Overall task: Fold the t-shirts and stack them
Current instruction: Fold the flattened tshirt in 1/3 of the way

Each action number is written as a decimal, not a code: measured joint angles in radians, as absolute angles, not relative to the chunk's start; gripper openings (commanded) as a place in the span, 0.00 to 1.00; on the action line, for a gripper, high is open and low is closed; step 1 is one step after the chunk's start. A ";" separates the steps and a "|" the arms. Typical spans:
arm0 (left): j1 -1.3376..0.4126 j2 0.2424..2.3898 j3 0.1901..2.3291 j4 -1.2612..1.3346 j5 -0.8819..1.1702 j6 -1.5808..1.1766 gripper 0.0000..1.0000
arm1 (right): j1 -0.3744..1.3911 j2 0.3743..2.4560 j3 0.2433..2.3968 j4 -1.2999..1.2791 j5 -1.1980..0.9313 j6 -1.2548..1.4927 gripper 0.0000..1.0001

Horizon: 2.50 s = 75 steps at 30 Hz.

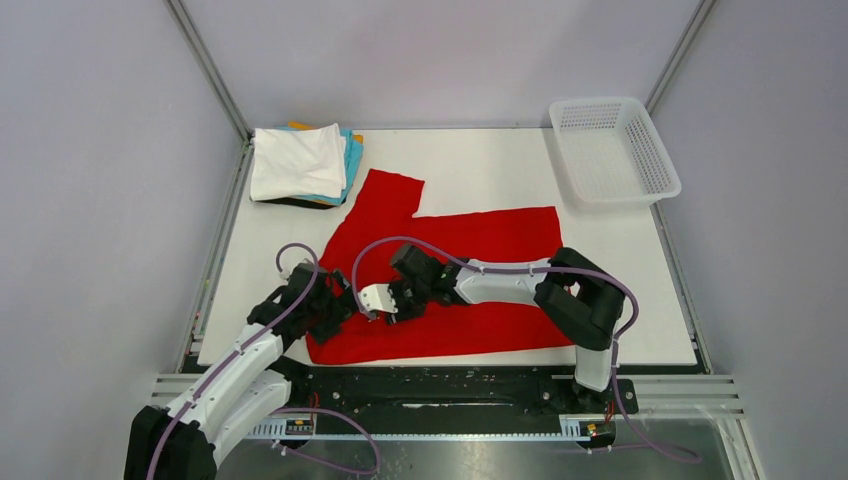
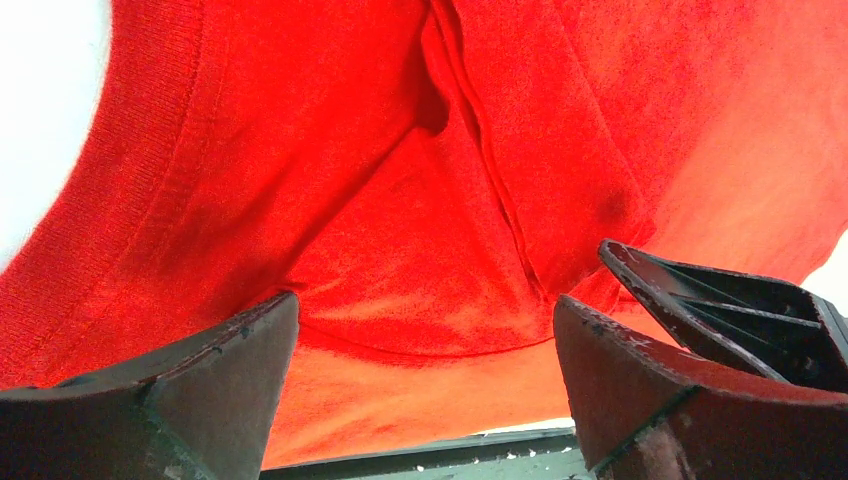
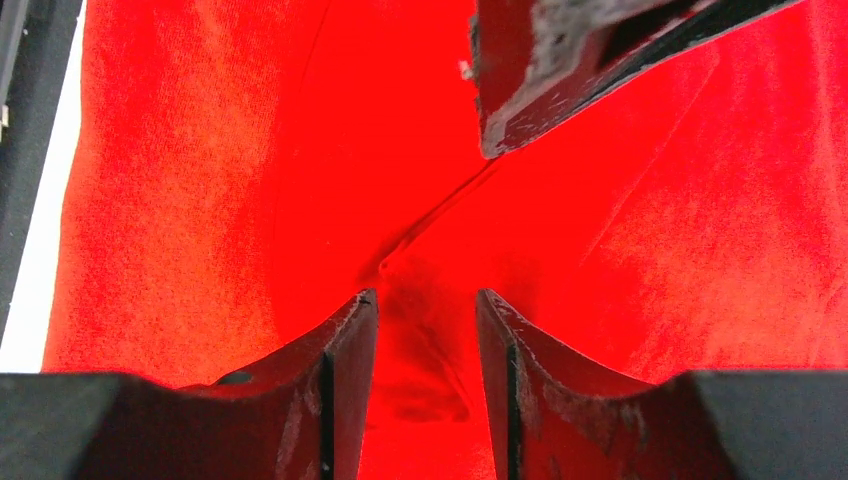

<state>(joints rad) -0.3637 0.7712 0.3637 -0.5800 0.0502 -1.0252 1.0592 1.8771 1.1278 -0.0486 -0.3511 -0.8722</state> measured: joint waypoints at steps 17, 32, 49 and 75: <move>-0.364 0.760 0.358 -0.581 0.049 -1.020 0.99 | 1.072 1.935 1.198 -0.111 -0.289 -0.961 0.32; -0.364 0.753 0.358 -0.590 0.038 -1.018 0.99 | 1.073 1.950 1.203 -0.029 -0.187 -0.824 0.00; -0.364 0.754 0.358 -0.603 0.025 -1.018 0.99 | 0.958 1.920 1.180 0.014 -0.040 -0.435 0.00; -0.364 0.725 0.405 -0.714 -0.009 -1.007 0.99 | 0.750 1.452 1.011 0.021 0.249 0.244 1.00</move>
<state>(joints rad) -0.3637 0.7254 0.4046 -0.7139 -0.0090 -1.0073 0.7498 1.4517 1.0111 0.0208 0.2485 0.2440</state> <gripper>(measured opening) 0.989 0.993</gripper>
